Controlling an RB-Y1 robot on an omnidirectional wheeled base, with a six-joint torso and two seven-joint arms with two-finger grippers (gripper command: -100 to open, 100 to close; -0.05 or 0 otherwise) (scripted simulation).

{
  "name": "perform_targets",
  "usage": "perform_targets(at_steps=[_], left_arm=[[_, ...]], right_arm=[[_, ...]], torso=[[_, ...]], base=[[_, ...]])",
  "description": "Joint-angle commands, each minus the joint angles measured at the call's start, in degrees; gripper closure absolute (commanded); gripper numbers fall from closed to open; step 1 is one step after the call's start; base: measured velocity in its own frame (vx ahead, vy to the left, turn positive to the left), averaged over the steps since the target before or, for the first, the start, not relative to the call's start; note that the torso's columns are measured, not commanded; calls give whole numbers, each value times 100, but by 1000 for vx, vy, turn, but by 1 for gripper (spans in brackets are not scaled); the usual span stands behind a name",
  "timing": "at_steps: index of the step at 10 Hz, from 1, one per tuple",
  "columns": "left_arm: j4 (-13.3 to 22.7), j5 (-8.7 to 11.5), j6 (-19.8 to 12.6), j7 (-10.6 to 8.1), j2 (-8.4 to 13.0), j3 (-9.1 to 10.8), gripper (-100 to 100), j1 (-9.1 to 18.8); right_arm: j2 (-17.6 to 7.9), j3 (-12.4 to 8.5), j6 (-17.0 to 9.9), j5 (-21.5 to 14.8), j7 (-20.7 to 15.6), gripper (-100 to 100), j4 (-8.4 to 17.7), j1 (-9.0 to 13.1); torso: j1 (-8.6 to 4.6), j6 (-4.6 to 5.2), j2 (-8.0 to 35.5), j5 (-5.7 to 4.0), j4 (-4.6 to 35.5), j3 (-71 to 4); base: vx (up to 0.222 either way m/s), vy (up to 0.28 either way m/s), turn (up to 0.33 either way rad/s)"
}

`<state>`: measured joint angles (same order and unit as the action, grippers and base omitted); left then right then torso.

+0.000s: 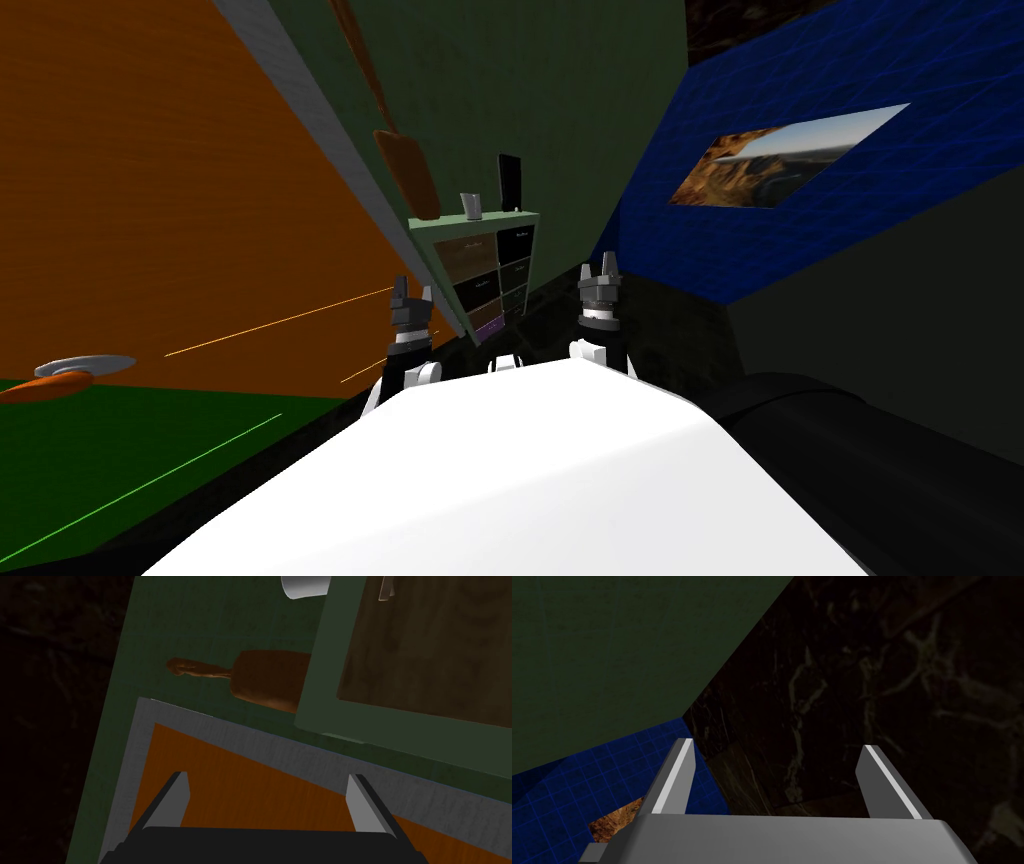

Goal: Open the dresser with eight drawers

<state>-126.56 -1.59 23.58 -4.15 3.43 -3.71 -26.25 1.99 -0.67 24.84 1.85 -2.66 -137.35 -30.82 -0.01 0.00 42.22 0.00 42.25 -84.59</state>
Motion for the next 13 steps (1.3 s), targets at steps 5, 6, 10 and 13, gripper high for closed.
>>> perform_targets(at_steps=[5,6,10,13], left_arm=[[683,146,65,-55,641,112,-100,111],[793,172,77,-65,656,132,-100,128],[1305,294,137,-114,555,229,-100,210],[1670,382,182,-150,428,299,-100,267]], right_arm=[[1,1,0,0,0,0,0,-1],[1,1,0,0,0,0,0,-1],[0,0,0,0,0,0,0,0],[1,1,0,0,0,0,-1,0]], torso=[[-2,0,4,-1,3,1],[4,0,1,1,2,-1],[4,0,14,1,6,7],[8,1,11,1,4,4]], base=[[105,-144,31],[122,-157,33],[123,-157,34],[131,-170,39]])
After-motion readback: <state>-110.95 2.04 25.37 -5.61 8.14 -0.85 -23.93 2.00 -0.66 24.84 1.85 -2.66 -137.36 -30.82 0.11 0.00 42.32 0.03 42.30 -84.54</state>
